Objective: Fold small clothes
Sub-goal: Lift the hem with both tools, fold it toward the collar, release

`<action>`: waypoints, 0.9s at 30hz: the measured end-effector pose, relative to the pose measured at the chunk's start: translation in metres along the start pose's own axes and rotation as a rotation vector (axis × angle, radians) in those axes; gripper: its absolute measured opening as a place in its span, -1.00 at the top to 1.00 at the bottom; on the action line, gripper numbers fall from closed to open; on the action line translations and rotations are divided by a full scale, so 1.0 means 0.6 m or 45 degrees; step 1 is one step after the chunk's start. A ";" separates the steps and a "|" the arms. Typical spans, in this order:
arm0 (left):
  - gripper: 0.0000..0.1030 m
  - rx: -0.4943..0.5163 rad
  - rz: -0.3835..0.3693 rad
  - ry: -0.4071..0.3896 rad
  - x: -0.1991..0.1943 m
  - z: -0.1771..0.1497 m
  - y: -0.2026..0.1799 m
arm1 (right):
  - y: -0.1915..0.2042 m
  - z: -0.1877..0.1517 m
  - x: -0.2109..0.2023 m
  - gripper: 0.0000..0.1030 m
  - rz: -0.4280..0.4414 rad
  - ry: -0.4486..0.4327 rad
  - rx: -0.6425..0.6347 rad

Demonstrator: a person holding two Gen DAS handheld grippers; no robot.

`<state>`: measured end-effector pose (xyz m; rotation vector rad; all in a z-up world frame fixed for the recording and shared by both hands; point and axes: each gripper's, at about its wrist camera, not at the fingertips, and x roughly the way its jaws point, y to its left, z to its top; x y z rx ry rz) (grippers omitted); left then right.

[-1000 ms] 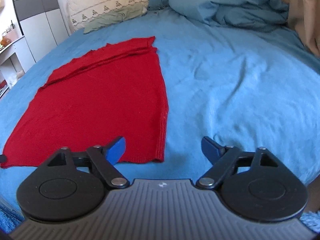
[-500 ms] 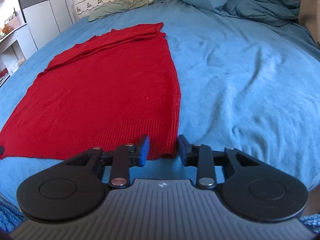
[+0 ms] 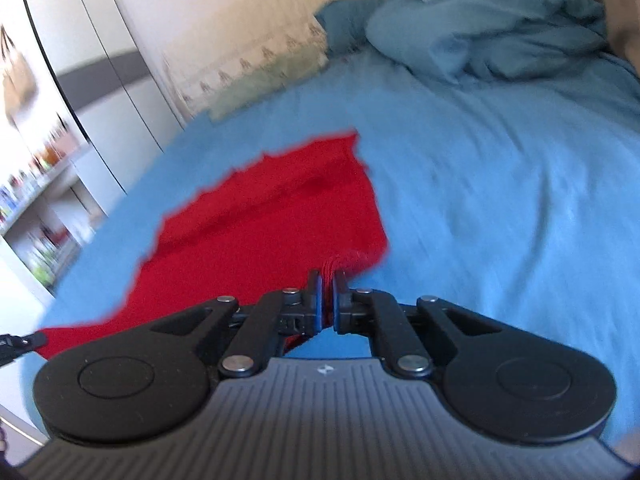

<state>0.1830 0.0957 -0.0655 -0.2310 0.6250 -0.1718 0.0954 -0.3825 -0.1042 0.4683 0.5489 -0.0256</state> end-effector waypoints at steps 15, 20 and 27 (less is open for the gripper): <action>0.92 -0.171 0.186 0.031 0.598 0.270 -0.030 | -0.002 0.326 0.573 0.61 -0.026 0.018 0.127; 0.91 -0.285 0.213 0.115 0.707 0.227 0.021 | -0.060 0.293 0.706 0.61 -0.048 0.047 0.160; -0.71 -0.037 0.318 -0.022 0.602 0.256 -0.002 | -0.044 0.308 0.675 -0.87 -0.056 -0.021 0.001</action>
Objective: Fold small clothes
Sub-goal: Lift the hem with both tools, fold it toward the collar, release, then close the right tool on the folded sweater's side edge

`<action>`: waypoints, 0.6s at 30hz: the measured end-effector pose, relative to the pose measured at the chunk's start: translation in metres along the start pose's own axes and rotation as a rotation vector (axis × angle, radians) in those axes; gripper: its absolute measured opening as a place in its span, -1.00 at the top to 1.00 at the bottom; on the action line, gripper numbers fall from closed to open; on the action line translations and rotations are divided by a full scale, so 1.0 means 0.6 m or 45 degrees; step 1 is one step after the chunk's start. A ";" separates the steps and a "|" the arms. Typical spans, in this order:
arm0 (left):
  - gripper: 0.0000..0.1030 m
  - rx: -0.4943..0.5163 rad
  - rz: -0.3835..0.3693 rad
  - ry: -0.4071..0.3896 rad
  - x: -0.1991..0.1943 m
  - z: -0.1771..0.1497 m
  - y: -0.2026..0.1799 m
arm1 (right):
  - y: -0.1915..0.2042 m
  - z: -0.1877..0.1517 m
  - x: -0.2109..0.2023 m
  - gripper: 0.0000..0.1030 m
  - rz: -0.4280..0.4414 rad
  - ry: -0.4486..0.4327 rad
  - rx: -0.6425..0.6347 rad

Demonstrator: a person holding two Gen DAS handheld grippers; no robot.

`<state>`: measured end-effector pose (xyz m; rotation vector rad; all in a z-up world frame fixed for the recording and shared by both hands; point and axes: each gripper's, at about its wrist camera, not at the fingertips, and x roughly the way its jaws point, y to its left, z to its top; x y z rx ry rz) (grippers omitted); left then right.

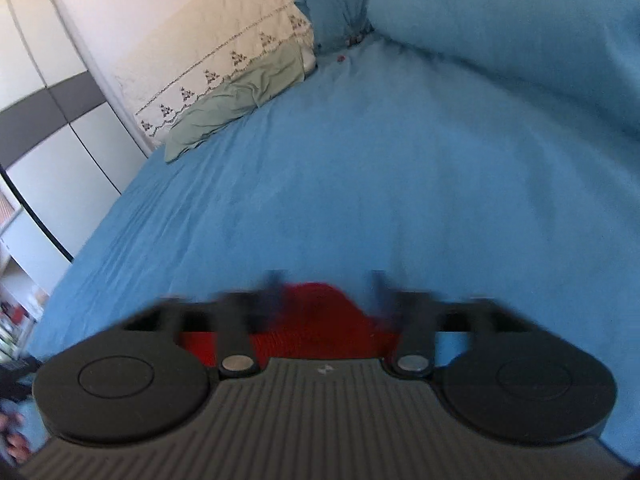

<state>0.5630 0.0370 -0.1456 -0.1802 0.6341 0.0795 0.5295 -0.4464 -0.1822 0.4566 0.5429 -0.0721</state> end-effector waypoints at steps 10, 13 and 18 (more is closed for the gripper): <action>-0.97 0.266 -0.162 0.364 -0.115 -0.184 -0.050 | 0.141 -0.144 -0.095 -1.00 -0.010 0.289 -0.323; -1.00 0.321 -0.041 0.399 -0.099 -0.221 -0.046 | 0.140 -0.174 -0.080 -1.00 -0.135 0.343 -0.367; -1.00 0.361 -0.065 0.406 -0.104 -0.223 -0.037 | 0.071 -0.175 -0.112 -1.00 -0.196 0.324 -0.302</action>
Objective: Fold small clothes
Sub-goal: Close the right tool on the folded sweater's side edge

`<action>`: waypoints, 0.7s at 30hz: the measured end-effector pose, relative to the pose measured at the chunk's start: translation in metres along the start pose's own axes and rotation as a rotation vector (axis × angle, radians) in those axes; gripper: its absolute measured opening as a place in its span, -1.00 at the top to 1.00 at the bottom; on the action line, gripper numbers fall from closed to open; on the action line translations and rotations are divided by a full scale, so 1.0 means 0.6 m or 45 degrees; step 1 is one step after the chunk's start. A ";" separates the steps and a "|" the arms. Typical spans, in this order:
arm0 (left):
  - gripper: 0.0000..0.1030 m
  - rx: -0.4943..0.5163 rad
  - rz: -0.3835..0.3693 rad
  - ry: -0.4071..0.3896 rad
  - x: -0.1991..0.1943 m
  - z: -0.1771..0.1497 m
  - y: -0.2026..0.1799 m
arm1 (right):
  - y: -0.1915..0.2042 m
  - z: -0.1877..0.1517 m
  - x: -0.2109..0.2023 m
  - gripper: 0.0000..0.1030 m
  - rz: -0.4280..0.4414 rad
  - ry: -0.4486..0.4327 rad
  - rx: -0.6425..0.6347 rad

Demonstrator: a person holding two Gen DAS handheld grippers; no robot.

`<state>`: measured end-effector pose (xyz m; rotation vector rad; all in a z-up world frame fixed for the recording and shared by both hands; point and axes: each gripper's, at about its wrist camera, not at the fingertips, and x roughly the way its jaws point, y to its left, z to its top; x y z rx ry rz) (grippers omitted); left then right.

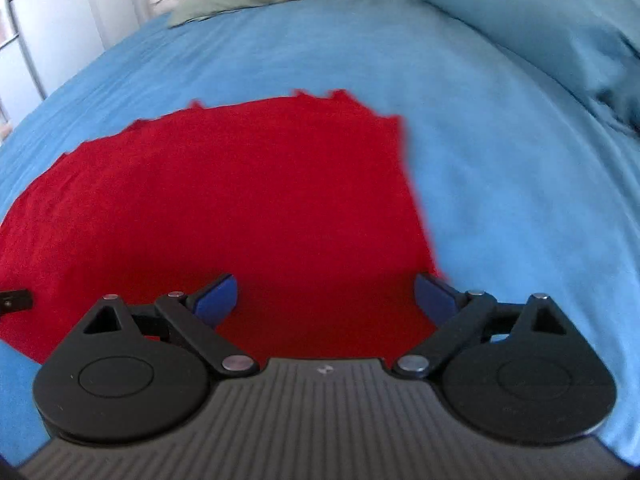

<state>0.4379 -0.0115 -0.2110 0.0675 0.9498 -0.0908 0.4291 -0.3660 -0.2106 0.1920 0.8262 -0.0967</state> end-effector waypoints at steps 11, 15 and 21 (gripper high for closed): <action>-1.00 0.144 -0.053 -0.074 -0.081 0.102 -0.113 | -0.090 0.039 -0.091 -1.00 0.158 0.057 0.099; -1.00 0.174 -0.084 -0.066 -0.045 0.128 -0.156 | -0.090 0.048 -0.028 -0.87 0.191 0.152 0.101; -1.00 0.052 -0.054 0.056 0.036 0.138 -0.173 | -0.091 0.037 0.028 -0.57 0.218 0.134 0.145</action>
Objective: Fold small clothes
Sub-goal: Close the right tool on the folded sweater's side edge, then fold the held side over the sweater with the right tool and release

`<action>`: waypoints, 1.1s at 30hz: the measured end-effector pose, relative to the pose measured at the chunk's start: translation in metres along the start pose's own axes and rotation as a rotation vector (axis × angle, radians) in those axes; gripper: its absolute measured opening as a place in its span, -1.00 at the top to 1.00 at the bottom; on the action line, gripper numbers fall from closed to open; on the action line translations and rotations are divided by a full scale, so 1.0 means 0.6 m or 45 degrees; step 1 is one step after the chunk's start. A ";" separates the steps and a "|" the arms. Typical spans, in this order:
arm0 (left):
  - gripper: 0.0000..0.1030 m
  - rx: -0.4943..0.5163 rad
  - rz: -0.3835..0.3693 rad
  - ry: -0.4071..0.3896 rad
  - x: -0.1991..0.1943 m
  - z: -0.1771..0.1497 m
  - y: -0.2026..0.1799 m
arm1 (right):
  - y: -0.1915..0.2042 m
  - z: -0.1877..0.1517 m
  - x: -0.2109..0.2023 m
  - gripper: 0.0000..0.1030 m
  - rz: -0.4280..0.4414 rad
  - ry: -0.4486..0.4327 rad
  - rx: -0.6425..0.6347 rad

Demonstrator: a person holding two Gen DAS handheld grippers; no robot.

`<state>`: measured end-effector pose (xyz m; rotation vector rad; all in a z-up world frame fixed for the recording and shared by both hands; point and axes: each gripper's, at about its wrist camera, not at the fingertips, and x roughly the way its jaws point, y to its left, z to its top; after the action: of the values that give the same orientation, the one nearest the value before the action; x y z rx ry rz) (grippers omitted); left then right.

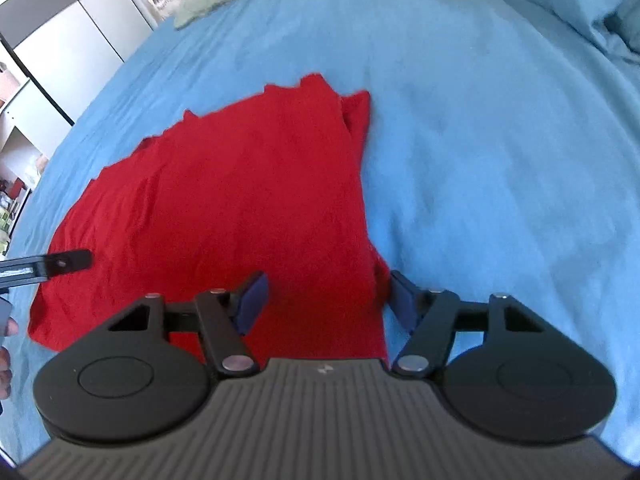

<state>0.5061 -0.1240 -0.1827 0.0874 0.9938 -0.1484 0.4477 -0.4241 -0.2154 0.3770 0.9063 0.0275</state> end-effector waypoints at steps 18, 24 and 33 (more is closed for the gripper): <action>-1.00 -0.080 -0.070 0.252 0.026 0.036 0.048 | 0.146 0.111 -0.072 0.47 0.034 -0.033 0.098; -1.00 -0.105 0.050 0.148 -0.074 0.005 0.196 | 0.410 0.138 -0.067 0.47 0.266 -0.038 -0.226; -1.00 -0.184 0.058 0.172 -0.114 -0.134 0.380 | 0.620 -0.039 0.164 0.32 0.292 0.269 -0.438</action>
<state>0.4404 0.1183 -0.1680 -0.0124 1.1337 -0.0288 0.5408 -0.0519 -0.1802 0.1558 1.0416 0.4355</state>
